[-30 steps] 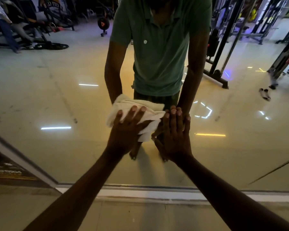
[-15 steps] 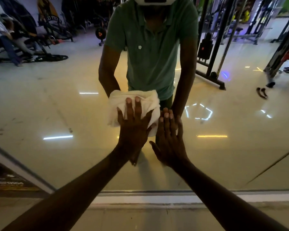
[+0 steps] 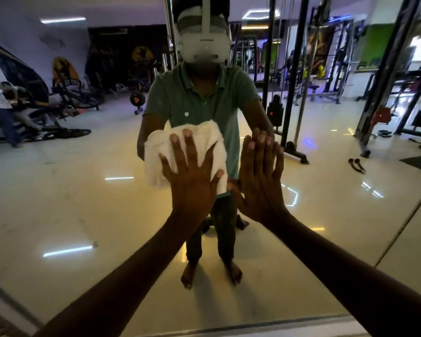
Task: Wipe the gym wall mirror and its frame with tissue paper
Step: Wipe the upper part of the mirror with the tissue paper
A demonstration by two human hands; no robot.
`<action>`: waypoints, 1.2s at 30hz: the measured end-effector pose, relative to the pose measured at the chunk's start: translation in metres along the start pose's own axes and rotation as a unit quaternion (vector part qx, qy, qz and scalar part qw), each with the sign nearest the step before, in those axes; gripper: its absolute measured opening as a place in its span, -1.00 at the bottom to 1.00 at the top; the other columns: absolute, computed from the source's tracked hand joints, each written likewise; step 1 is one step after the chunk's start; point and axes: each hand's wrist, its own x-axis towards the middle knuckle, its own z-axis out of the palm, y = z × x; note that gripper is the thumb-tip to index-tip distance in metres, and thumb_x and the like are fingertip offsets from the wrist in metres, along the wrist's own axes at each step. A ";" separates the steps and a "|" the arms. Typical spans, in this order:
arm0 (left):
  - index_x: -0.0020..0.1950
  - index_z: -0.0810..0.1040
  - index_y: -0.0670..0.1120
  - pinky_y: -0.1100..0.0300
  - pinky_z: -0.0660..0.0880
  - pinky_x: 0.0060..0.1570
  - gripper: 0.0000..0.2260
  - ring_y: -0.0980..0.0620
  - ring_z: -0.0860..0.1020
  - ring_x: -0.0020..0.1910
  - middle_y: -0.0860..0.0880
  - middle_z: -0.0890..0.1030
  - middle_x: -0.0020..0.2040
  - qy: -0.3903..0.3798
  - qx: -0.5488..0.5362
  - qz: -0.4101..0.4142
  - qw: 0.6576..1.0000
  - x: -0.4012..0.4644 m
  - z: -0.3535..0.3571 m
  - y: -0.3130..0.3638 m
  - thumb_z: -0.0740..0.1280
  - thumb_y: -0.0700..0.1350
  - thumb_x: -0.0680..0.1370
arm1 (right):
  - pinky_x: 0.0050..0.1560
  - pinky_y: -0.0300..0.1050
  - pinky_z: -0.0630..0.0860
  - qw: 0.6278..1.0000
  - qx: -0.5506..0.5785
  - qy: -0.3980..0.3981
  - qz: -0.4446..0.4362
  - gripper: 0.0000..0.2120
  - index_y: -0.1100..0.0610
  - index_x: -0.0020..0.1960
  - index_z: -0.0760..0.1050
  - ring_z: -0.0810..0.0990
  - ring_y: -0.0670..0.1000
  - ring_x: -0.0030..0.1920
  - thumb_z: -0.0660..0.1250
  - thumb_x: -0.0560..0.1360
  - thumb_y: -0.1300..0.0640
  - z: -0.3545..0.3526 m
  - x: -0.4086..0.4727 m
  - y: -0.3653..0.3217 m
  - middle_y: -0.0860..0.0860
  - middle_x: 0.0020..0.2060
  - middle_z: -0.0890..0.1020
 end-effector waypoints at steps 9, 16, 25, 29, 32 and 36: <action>0.70 -0.16 0.10 -0.33 -0.09 0.58 -0.38 -0.26 -0.06 0.66 -0.19 -0.02 0.69 0.073 -0.008 -0.081 0.994 0.065 -0.033 -0.083 0.05 0.21 0.73 | 0.63 0.31 -0.21 0.999 -0.017 0.039 -0.002 -0.05 0.34 0.64 0.04 -0.13 0.28 0.67 0.28 0.56 -0.29 -0.008 0.039 0.022 0.32 0.64 -0.01; 0.70 -0.04 0.00 -0.37 0.02 0.55 -0.37 -0.33 0.06 0.63 -0.26 0.08 0.67 0.094 -0.033 -0.149 0.984 0.095 -0.029 0.040 -0.07 0.27 0.71 | 0.62 0.37 -0.17 0.998 -0.011 0.058 0.008 -0.08 0.36 0.62 0.11 -0.03 0.35 0.66 0.24 0.54 -0.27 -0.007 0.041 0.014 0.37 0.62 0.09; 0.70 -0.12 0.07 -0.28 -0.08 0.58 -0.39 -0.27 -0.01 0.66 -0.18 -0.02 0.69 0.094 0.006 0.024 0.995 0.116 -0.062 -0.083 0.03 0.22 0.73 | 0.63 0.31 -0.19 0.999 -0.009 0.031 0.012 -0.11 0.32 0.65 0.04 -0.04 0.33 0.67 0.23 0.62 -0.27 -0.016 0.037 0.016 0.32 0.66 0.02; 0.70 -0.15 0.01 -0.42 0.02 0.53 -0.36 -0.35 0.05 0.64 -0.28 0.06 0.67 0.123 -0.037 -0.185 0.974 0.112 -0.058 -0.062 0.04 0.21 0.73 | 0.63 0.30 -0.19 0.999 -0.007 0.032 0.020 -0.08 0.33 0.64 0.08 -0.04 0.33 0.67 0.31 0.58 -0.26 -0.015 0.038 0.011 0.32 0.65 0.03; 0.70 -0.09 -0.01 -0.46 0.06 0.51 -0.37 -0.37 0.07 0.63 -0.29 0.06 0.66 0.124 -0.042 -0.186 0.974 0.127 -0.051 0.001 -0.04 0.25 0.72 | 0.63 0.31 -0.19 1.000 -0.005 0.024 0.019 -0.08 0.33 0.64 0.07 -0.06 0.34 0.67 0.29 0.58 -0.26 -0.014 0.038 0.010 0.33 0.65 0.01; 0.69 -0.20 0.04 -0.40 -0.08 0.53 -0.37 -0.33 -0.02 0.65 -0.24 -0.02 0.69 0.070 -0.011 0.045 0.996 0.139 -0.051 0.051 -0.05 0.26 0.72 | 0.64 0.30 -0.19 1.000 -0.011 0.005 0.011 -0.10 0.35 0.65 0.05 -0.09 0.32 0.67 0.21 0.62 -0.28 -0.022 0.036 0.011 0.32 0.66 -0.03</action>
